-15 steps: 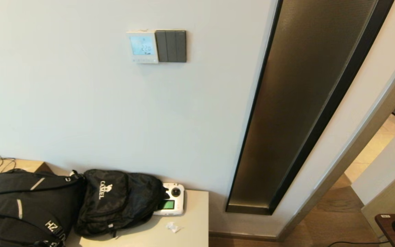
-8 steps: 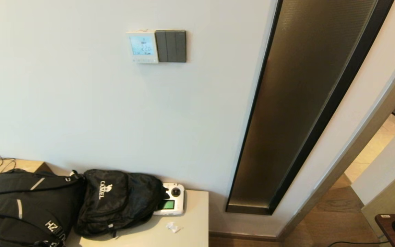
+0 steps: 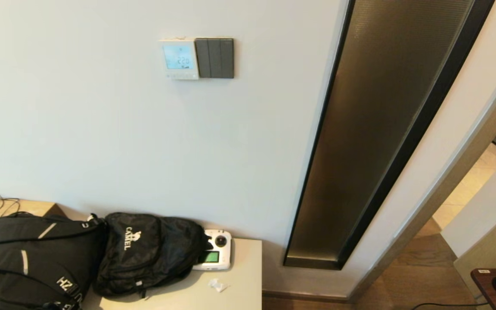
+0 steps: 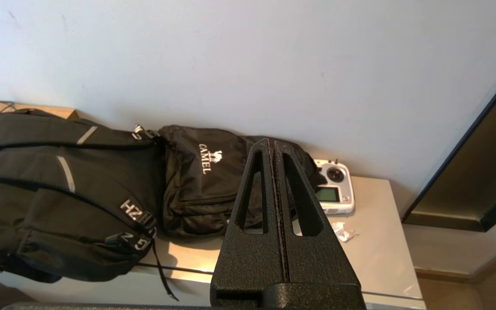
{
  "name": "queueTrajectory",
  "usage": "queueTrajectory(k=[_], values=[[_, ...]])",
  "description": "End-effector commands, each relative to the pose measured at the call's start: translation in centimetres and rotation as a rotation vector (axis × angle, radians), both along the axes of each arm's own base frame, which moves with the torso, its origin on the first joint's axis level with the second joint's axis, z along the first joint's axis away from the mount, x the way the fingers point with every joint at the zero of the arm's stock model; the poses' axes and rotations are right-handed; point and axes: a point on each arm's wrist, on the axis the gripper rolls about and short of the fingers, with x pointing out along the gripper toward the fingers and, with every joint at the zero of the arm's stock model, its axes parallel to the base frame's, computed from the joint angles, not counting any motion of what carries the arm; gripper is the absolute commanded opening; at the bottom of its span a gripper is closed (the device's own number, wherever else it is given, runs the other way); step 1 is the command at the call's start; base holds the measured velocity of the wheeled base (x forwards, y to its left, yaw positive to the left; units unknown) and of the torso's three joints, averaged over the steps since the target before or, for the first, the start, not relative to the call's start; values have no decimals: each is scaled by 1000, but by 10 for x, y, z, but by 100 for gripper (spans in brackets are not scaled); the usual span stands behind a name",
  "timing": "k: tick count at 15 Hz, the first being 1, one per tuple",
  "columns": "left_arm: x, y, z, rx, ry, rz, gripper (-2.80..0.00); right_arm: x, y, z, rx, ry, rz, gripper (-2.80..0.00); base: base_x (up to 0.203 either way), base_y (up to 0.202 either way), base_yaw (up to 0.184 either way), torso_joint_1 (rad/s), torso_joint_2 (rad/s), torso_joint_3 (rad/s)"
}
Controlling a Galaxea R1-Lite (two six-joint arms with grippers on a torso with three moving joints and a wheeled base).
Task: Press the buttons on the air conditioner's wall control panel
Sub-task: Turn off the central air conditioner
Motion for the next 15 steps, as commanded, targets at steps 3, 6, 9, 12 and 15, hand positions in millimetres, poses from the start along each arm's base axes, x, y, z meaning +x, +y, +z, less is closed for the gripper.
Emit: queueTrajectory(k=[3, 6, 9, 12, 15], values=[[0, 0, 0, -1, -3, 0, -280, 0, 0, 0, 0, 2, 0, -280, 0, 0, 0, 0, 0, 0], [0, 0, 0, -1, -3, 0, -280, 0, 0, 0, 0, 1, 0, -280, 0, 0, 0, 0, 0, 0], [0, 0, 0, -1, -4, 0, -280, 0, 0, 0, 0, 1, 0, -280, 0, 0, 0, 0, 0, 0], [0, 0, 0, -1, -4, 0, -280, 0, 0, 0, 0, 2, -1, -280, 0, 0, 0, 0, 0, 0], [0, 0, 0, -1, -3, 0, -280, 0, 0, 0, 0, 2, 0, -280, 0, 0, 0, 0, 0, 0]])
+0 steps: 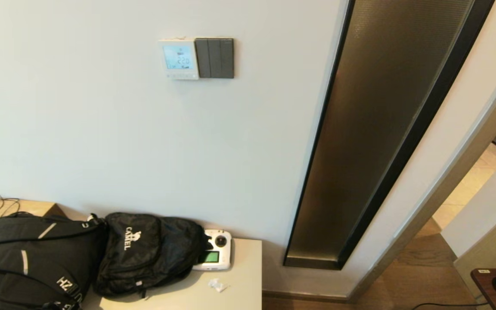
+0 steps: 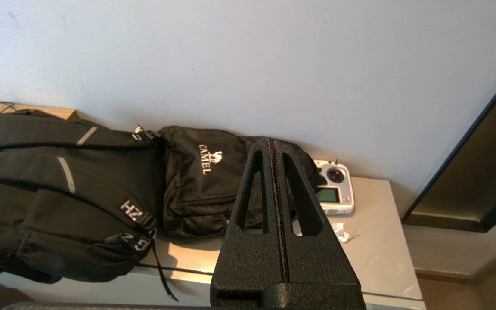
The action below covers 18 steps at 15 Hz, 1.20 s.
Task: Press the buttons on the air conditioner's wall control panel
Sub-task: Turn off the central air conditioner
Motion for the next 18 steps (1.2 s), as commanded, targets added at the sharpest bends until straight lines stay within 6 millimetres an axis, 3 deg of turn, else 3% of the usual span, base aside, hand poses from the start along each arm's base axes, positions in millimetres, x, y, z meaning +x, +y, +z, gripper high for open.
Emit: queueTrajectory(k=[1, 18], values=[[0, 0, 0, 0, -1, 1, -280, 0, 0, 0, 0, 2, 1, -280, 0, 0, 0, 0, 0, 0], [0, 0, 0, -5, -1, 1, -280, 0, 0, 0, 0, 3, 0, -280, 0, 0, 0, 0, 0, 0]])
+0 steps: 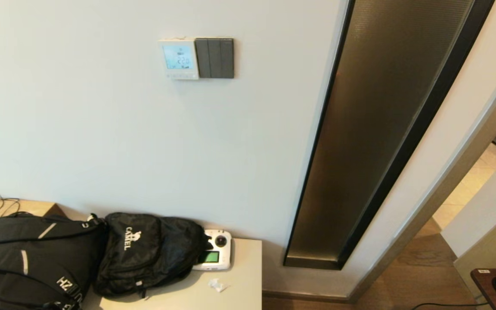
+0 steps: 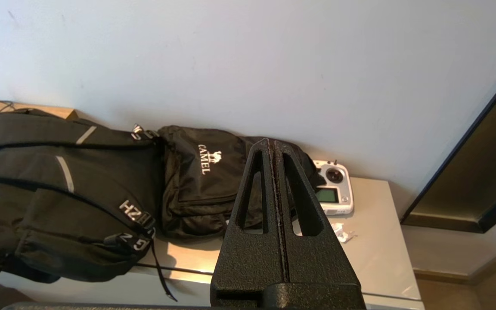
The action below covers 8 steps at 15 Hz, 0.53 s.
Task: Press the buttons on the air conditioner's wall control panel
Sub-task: Turn off the central air conditioner
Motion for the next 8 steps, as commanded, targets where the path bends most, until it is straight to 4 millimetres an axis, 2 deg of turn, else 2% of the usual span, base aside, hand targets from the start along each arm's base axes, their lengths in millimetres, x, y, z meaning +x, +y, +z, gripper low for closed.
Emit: queueTrajectory(k=[1, 8], values=[[0, 0, 0, 0, -2, 1, -280, 0, 0, 0, 0, 1, 1, -280, 0, 0, 0, 0, 0, 0], [0, 0, 0, 0, -1, 1, -280, 0, 0, 0, 0, 1, 1, -280, 0, 0, 0, 0, 0, 0]])
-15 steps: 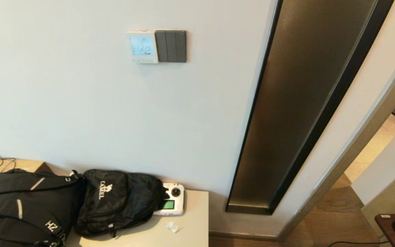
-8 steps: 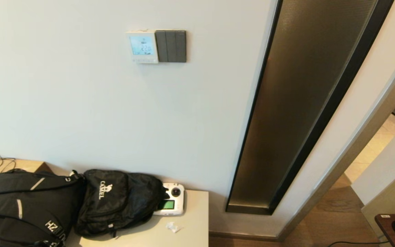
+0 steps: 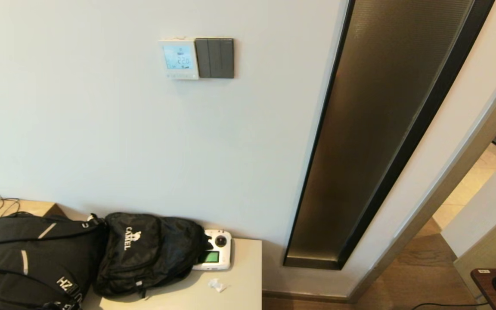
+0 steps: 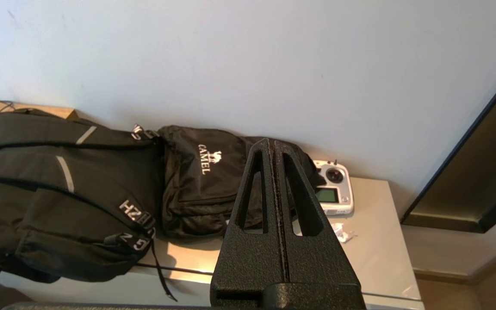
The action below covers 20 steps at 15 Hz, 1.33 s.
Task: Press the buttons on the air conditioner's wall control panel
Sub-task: Turn off the central air conditioner
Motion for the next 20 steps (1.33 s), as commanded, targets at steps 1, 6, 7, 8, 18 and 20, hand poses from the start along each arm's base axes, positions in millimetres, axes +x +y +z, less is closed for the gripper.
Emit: queueTrajectory(k=[1, 6, 7, 8, 18, 20], values=[[0, 0, 0, -1, -1, 1, -280, 0, 0, 0, 0, 1, 1, -280, 0, 0, 0, 0, 0, 0], [0, 0, 0, -1, -1, 1, -280, 0, 0, 0, 0, 1, 0, -280, 0, 0, 0, 0, 0, 0], [0, 0, 0, -1, -1, 1, -280, 0, 0, 0, 0, 3, 1, -280, 0, 0, 0, 0, 0, 0], [0, 0, 0, -1, -1, 1, -280, 0, 0, 0, 0, 3, 1, -280, 0, 0, 0, 0, 0, 0], [0, 0, 0, -2, -2, 1, -280, 0, 0, 0, 0, 2, 1, -280, 0, 0, 0, 0, 0, 0], [0, 0, 0, -2, -2, 1, -280, 0, 0, 0, 0, 2, 1, -280, 0, 0, 0, 0, 0, 0]])
